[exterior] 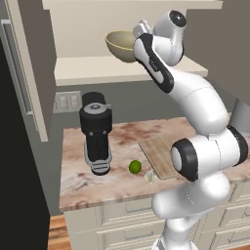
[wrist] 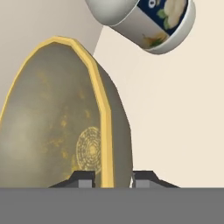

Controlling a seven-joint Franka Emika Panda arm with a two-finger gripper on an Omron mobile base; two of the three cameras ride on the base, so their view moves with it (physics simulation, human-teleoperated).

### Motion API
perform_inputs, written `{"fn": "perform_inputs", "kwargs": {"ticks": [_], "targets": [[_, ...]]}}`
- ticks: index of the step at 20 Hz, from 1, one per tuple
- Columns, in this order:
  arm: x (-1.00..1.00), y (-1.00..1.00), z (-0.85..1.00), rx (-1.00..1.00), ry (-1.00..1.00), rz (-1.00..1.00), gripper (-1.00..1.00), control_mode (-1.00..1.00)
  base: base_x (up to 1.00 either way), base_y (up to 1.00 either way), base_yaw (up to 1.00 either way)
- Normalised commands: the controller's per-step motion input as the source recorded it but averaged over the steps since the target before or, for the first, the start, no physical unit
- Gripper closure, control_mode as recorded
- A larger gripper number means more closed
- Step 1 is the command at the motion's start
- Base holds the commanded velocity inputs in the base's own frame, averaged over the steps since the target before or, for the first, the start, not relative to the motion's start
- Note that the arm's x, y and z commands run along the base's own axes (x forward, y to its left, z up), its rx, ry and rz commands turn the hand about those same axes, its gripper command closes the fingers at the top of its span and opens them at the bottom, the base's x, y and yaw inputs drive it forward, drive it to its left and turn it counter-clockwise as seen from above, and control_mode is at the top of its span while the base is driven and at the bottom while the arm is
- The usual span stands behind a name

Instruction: Open the cabinet. Place the bowl and condiment on the counter. Then place the lime and garlic on the cutting board.

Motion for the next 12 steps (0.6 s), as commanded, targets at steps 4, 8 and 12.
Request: {"fn": "perform_inputs", "kwargs": {"ticks": [4,8,12], "targets": [[-0.64,0.0,0.0,0.0,-0.08,0.0,1.0,-1.0,0.0,0.0,0.0],[-0.61,0.0,0.0,0.0,-0.01,0.0,1.0,-1.0,0.0,0.0,0.0],[-0.58,0.0,0.0,0.0,0.0,0.0,1.0,-1.0,0.0,0.0,0.0]]}}
